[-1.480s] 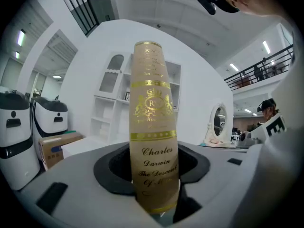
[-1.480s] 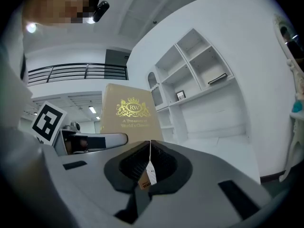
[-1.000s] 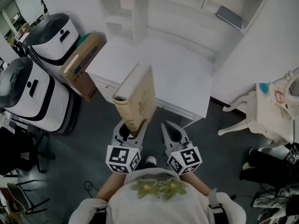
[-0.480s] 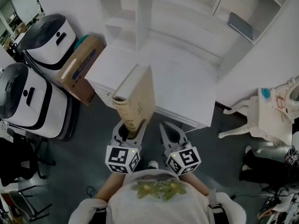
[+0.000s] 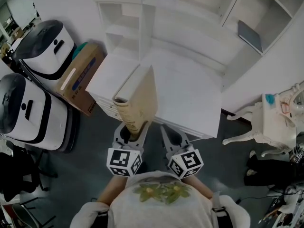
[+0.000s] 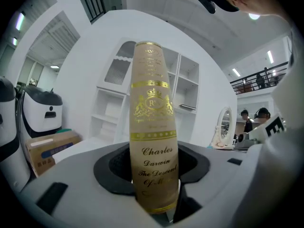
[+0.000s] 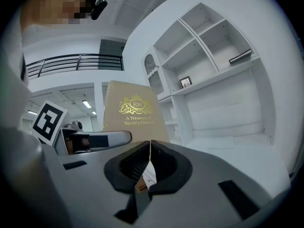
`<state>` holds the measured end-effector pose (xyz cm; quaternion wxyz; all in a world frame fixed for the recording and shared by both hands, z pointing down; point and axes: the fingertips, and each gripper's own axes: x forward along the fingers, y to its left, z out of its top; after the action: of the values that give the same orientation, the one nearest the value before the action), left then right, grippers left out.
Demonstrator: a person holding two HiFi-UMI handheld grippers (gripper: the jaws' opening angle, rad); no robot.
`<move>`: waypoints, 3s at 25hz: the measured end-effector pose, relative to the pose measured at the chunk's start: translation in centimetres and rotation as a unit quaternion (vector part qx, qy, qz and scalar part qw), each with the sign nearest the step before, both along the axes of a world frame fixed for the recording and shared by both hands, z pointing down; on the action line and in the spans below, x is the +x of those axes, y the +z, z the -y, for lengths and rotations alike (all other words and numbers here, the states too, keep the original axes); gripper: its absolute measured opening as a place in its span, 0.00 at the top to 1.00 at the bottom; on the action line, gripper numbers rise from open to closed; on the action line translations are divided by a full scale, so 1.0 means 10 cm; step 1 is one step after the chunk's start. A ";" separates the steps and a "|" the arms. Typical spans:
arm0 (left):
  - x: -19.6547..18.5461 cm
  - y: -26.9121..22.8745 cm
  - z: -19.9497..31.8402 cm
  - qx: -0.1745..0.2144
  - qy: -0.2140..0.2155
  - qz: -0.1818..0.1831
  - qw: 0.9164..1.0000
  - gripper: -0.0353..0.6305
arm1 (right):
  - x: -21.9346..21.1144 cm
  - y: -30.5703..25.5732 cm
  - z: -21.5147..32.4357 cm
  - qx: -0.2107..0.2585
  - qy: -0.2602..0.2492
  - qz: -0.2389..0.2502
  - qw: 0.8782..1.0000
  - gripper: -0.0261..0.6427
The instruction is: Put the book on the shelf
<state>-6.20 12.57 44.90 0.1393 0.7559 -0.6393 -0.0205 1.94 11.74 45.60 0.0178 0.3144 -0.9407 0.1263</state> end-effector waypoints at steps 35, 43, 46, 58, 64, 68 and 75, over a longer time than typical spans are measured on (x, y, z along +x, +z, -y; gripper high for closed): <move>-0.91 -0.53 1.06 0.081 0.043 0.030 0.995 0.61 | -0.76 0.04 0.79 0.000 0.065 0.009 0.998 0.92; -0.88 -0.73 1.38 0.094 0.049 0.049 0.993 0.61 | -0.87 -0.05 1.13 0.001 0.046 0.017 0.999 0.92; -0.89 -0.82 1.51 0.101 0.048 0.053 0.992 0.61 | -0.90 -0.11 1.27 0.005 0.041 0.023 0.999 0.92; -0.93 -1.08 1.88 0.117 0.044 0.061 0.990 0.61 | -0.98 -0.27 1.69 0.017 0.029 0.038 0.999 0.92; -0.94 -1.24 2.05 0.134 0.039 0.073 0.988 0.61 | -0.96 -0.30 1.86 0.024 0.032 0.046 0.998 0.92; -0.91 -1.31 2.17 0.139 0.041 0.080 0.986 0.61 | -0.91 -0.28 1.97 0.023 0.038 0.050 0.998 0.92; -0.92 -1.37 2.36 0.140 0.032 0.092 0.985 0.61 | -0.85 -0.26 2.13 0.023 0.046 0.055 0.997 0.92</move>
<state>-15.37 -11.02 31.18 -0.0264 0.7870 -0.6153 -0.0357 -6.60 -9.56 43.00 -0.0469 0.3498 -0.9275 0.1228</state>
